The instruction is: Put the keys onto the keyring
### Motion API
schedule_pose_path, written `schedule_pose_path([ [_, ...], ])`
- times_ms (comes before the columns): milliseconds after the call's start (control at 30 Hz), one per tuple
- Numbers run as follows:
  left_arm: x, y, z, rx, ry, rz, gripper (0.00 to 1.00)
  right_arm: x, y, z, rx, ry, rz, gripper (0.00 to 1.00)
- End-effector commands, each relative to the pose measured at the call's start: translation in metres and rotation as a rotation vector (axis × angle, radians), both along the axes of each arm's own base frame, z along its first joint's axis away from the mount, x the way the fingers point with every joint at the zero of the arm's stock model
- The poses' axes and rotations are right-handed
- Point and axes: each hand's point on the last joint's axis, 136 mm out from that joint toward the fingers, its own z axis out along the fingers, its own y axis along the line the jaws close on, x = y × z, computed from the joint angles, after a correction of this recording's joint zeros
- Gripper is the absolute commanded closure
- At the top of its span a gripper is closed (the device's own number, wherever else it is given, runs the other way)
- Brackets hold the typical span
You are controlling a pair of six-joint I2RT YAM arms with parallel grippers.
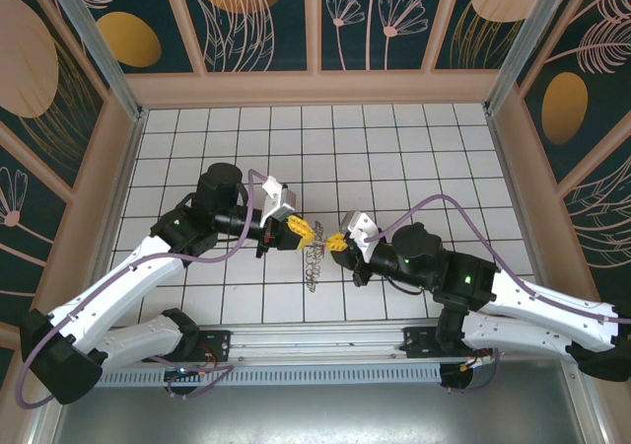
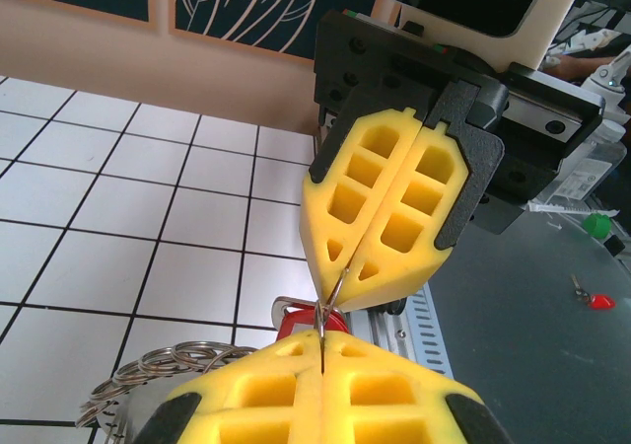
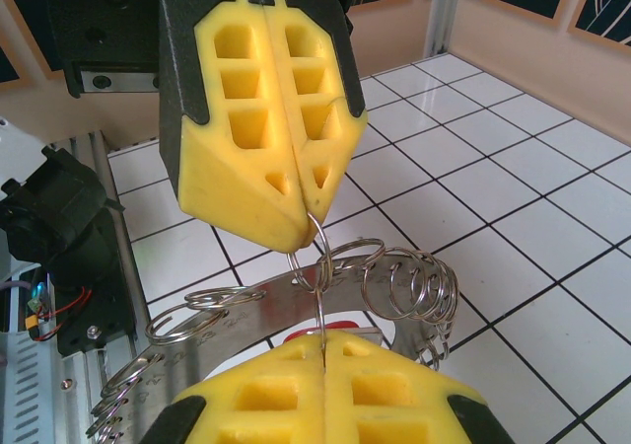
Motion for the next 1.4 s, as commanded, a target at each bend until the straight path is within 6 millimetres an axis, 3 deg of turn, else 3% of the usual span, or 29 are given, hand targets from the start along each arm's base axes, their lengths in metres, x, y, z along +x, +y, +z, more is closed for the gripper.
schedule_pose_path([
  [0, -0.0064, 0.0004, 0.0144, -0.043, -0.036, -0.023, 1.00, 0.0045, -0.0006, 0.0169, 0.056, -0.010, -0.028, 1.00],
  [1367, -0.0058, 0.0014, 0.0132, -0.038, -0.044, -0.012, 1.00, 0.0044, -0.0003, 0.0099, 0.048, 0.028, -0.027, 1.00],
])
